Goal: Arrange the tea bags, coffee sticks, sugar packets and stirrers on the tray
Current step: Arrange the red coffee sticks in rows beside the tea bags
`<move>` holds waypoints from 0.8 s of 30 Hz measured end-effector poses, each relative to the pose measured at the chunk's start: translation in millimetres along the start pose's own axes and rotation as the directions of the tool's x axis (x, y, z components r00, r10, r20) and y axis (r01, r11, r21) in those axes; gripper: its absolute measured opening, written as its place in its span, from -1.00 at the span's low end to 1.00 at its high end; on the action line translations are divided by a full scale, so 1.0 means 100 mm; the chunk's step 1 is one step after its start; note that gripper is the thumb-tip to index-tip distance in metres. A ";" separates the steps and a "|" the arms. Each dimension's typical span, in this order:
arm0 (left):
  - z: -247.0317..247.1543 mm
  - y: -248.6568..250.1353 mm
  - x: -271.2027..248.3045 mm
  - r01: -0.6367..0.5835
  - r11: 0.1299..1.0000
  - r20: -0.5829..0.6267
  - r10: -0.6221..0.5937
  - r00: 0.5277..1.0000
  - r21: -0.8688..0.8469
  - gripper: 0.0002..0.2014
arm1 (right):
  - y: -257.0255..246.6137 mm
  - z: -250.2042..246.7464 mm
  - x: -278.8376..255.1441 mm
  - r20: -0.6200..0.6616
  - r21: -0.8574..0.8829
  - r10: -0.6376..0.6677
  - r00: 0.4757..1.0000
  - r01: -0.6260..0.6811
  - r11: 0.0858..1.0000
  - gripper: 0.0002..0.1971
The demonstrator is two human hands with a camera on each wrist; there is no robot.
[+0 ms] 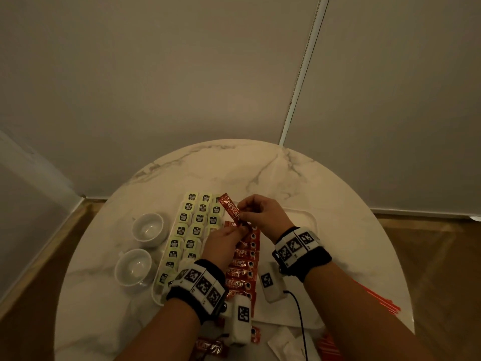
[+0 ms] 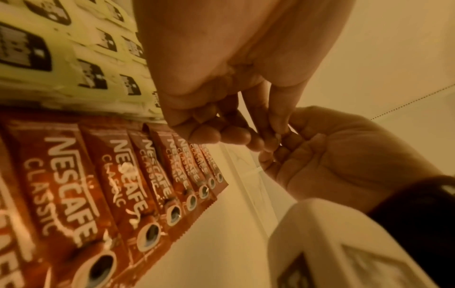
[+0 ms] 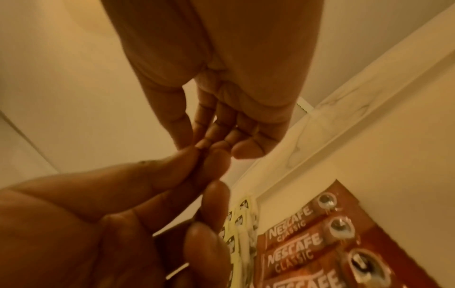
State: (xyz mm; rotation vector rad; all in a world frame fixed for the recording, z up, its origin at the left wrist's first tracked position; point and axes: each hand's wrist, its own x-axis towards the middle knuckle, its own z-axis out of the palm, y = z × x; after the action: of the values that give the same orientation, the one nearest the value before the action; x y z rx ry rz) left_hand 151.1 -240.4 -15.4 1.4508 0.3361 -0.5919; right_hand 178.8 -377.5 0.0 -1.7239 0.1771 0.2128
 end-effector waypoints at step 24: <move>-0.27 -0.26 -0.11 -0.153 0.622 0.186 0.012 0.982 0.768 -0.73 | 0.56 0.06 0.52 -0.157 -0.630 0.053 0.986 -0.142 0.763 -0.75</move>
State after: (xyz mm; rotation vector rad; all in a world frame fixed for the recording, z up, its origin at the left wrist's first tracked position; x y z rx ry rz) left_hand 131.1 -212.6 -33.6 2.2324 -0.1701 -0.8324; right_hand 215.5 -380.7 -67.5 -2.4247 0.3190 0.2562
